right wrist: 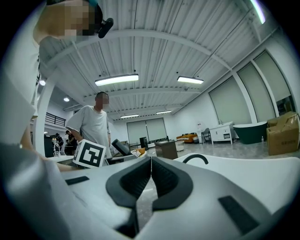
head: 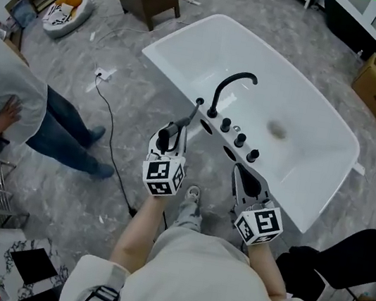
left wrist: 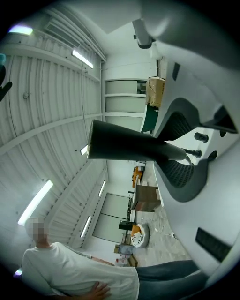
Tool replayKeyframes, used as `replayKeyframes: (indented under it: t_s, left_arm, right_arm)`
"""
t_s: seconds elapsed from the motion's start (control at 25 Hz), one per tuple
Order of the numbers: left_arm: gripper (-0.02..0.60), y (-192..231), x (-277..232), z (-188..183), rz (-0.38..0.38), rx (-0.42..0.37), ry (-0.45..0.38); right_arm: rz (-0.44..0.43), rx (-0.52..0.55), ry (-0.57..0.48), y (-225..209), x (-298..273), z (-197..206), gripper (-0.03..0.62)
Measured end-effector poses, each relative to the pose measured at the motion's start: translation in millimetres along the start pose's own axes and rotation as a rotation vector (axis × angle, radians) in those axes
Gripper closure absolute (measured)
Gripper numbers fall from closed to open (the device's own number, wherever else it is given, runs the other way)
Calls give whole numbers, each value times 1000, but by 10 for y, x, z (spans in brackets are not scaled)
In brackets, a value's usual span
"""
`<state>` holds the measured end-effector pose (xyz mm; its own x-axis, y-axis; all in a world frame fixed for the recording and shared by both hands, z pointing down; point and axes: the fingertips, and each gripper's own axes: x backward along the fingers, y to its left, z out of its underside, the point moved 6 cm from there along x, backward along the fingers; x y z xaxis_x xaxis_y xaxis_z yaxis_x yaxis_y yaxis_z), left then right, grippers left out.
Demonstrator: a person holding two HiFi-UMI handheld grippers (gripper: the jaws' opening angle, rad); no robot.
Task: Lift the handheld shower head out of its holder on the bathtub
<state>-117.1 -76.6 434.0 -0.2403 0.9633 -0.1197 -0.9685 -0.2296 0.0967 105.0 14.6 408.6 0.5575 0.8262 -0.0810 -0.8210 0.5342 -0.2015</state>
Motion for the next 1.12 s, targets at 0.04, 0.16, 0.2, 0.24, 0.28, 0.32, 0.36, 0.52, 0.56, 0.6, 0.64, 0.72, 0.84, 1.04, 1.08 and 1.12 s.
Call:
replayKeyframes:
  t_s: [0.04, 0.16, 0.2, 0.24, 0.28, 0.32, 0.36, 0.52, 0.56, 0.6, 0.64, 0.72, 0.84, 1.04, 1.08, 1.12]
  left_arm:
    - [443, -32, 89, -36, 1, 2, -10]
    - [443, -130, 366, -105, 3, 9, -38]
    - [443, -164, 468, -114, 4, 10, -46]
    - [443, -197, 571, -122, 7, 12, -53]
    - [443, -229, 673, -132, 9, 14, -60]
    - [443, -262, 770, -145, 12, 16, -66]
    - [443, -294, 864, -158, 14, 17, -73]
    - [443, -431, 1201, -204, 24, 3, -98]
    - [443, -460, 1278, -218, 27, 0, -105]
    - [443, -482, 1355, -235, 29, 1, -113]
    - [443, -495, 1434, -255, 31, 5, -121]
    - [443, -507, 1590, -298, 31, 14, -138]
    - [443, -544, 1810, -373, 31, 18, -163]
    - [443, -587, 2128, -503, 27, 32, -207]
    - [443, -589, 2176, -531, 28, 33, -217]
    - [443, -591, 2215, -559, 30, 34, -226]
  right_arm:
    - [0, 0, -4, 20, 50, 2, 574]
    - [1, 3, -17, 66, 212, 22, 574]
    - [2, 3, -22, 84, 273, 33, 574]
    - [3, 4, -27, 105, 333, 43, 574]
    - [4, 4, -31, 126, 392, 47, 574]
    - [5, 4, -35, 144, 450, 51, 574]
    - [5, 5, -38, 154, 508, 60, 574]
    - [2, 12, -49, 178, 705, 86, 574]
    - [1, 13, -52, 186, 744, 88, 574]
    - [0, 14, -54, 199, 778, 91, 574]
    - [-1, 15, -55, 216, 807, 95, 574]
    - [-6, 19, -56, 261, 852, 103, 574]
    - [-19, 28, -59, 318, 912, 98, 574]
    - [-42, 42, -69, 400, 972, 85, 574]
    - [-46, 45, -71, 414, 975, 80, 574]
    - [-50, 49, -73, 423, 975, 75, 574]
